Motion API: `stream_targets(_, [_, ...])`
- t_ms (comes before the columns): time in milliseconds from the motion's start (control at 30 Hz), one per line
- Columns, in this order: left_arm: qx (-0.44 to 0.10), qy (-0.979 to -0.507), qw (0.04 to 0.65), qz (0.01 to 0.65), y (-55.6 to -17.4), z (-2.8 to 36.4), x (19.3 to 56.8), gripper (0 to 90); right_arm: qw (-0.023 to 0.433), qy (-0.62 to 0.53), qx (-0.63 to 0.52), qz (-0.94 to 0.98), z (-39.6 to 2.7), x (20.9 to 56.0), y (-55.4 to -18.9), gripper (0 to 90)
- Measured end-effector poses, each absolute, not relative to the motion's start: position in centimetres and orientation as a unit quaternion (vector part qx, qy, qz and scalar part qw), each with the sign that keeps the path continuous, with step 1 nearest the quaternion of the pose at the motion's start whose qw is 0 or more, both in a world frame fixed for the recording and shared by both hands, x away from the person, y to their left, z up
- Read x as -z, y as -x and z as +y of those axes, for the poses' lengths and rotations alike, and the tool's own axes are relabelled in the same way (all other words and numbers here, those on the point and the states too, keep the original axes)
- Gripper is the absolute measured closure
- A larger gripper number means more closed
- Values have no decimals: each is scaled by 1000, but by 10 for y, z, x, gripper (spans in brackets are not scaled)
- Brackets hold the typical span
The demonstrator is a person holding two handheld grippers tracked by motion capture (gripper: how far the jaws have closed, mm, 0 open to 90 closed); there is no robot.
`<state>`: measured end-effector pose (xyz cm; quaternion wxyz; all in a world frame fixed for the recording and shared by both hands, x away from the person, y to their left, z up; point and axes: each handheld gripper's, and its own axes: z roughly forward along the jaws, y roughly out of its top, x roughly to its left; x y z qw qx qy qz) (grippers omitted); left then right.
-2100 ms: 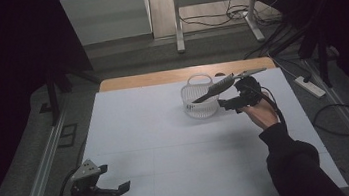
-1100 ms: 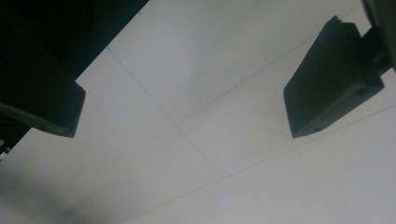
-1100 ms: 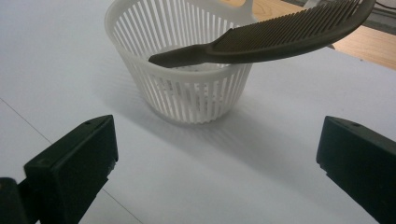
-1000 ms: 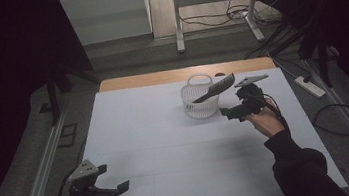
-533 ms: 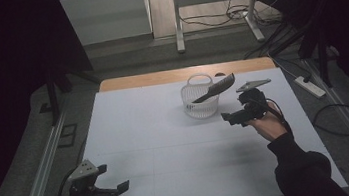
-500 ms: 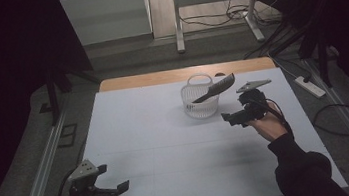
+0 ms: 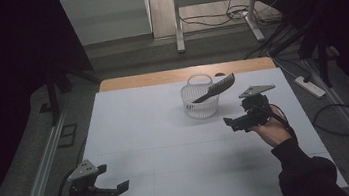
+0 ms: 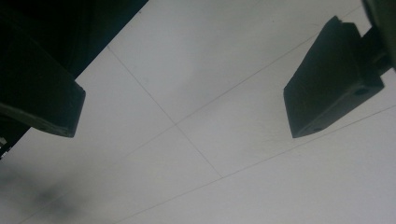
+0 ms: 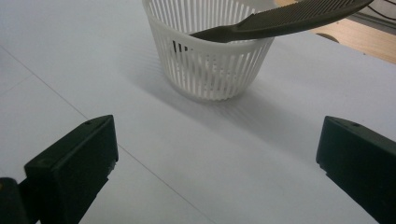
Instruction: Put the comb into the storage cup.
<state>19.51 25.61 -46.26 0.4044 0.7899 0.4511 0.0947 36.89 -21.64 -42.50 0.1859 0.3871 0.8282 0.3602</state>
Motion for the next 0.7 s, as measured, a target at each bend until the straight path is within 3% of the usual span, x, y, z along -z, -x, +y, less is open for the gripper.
stream_targets(700, [-95,-789,404,452,-195,256,463,0,171,-388,-354,834,-232,430,-346,0])
